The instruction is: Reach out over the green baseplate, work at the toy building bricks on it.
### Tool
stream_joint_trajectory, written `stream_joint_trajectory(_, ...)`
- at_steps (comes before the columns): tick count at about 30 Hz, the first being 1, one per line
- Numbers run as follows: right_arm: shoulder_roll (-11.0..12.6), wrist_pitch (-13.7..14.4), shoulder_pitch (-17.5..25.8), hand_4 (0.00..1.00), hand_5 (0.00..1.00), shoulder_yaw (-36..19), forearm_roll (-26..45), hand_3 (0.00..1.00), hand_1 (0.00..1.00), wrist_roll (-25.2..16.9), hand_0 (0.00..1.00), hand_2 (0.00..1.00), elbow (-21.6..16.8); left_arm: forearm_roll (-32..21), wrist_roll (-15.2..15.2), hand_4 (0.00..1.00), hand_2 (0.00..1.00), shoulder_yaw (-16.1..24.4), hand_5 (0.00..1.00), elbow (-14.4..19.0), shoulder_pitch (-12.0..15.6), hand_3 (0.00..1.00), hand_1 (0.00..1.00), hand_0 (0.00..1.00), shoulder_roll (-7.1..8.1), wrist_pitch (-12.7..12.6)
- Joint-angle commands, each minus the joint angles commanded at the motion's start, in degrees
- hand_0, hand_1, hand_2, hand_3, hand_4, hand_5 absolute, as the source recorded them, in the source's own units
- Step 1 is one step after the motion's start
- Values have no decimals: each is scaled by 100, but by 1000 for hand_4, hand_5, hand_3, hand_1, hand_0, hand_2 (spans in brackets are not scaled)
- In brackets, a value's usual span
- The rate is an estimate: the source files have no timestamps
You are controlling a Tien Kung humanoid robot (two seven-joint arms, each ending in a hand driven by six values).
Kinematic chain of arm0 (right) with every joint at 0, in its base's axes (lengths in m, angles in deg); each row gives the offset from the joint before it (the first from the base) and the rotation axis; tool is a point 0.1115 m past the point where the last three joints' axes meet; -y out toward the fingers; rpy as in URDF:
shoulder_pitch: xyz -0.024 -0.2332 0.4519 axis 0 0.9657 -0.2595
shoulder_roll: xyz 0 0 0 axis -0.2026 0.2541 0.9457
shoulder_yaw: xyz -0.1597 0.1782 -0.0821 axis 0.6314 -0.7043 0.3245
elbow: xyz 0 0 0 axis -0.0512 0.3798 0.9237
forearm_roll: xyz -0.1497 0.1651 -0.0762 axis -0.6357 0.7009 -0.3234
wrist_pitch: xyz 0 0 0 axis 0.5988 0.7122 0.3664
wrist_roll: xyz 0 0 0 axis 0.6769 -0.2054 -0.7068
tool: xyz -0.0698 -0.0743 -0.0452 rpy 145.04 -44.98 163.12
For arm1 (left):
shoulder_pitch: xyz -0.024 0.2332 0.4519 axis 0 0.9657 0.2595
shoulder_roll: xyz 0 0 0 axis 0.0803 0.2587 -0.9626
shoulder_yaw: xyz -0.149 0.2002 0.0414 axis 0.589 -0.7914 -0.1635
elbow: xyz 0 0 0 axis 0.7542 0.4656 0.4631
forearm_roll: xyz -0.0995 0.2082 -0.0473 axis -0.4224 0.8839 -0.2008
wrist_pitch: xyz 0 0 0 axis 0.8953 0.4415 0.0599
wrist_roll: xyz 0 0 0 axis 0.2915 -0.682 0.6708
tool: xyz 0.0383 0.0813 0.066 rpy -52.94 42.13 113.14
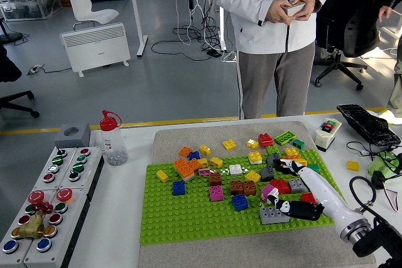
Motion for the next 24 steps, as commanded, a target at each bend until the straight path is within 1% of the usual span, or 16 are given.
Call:
stream_joint_trajectory(2,3,-37,-39,758,228,41,-127,775,754,41,766,725,14,-4,2,351,661,-4,998,0,0,607,686,676,2,0)
stream_joint_trajectory(6,11,-175,-217,758,228,226,-679,775,754,180,766,725,78,-9,4,351,661,-3,998,0,-4,607,686,676,11,-5)
stream_joint_trajectory(7,11,-218,-280,753,230,288,-808,770,733,215,719,708,102,-8,4,351,662,1,998,0,-6,606,686,676,14,-7)
stream_joint_trajectory(10,12,-317,-419,753,230,433,-1069,770,733,291,719,708,156,-9,3,351,662,7,998,0,-13,606,686,676,20,-12)
stream_joint_trajectory(18,37,-665,-745,752,232,873,-1213,763,729,526,706,705,360,-22,-2,351,662,4,998,0,-35,606,686,676,29,-12)
stream_joint_trajectory(19,41,-702,-775,747,235,921,-1218,760,720,553,691,700,388,-23,-2,350,662,4,998,0,-34,606,687,676,29,-13)
stream_joint_trajectory(24,55,-835,-910,747,235,1106,-1284,760,720,650,691,700,521,-32,-2,350,662,-1,998,0,-36,606,687,676,30,-16)
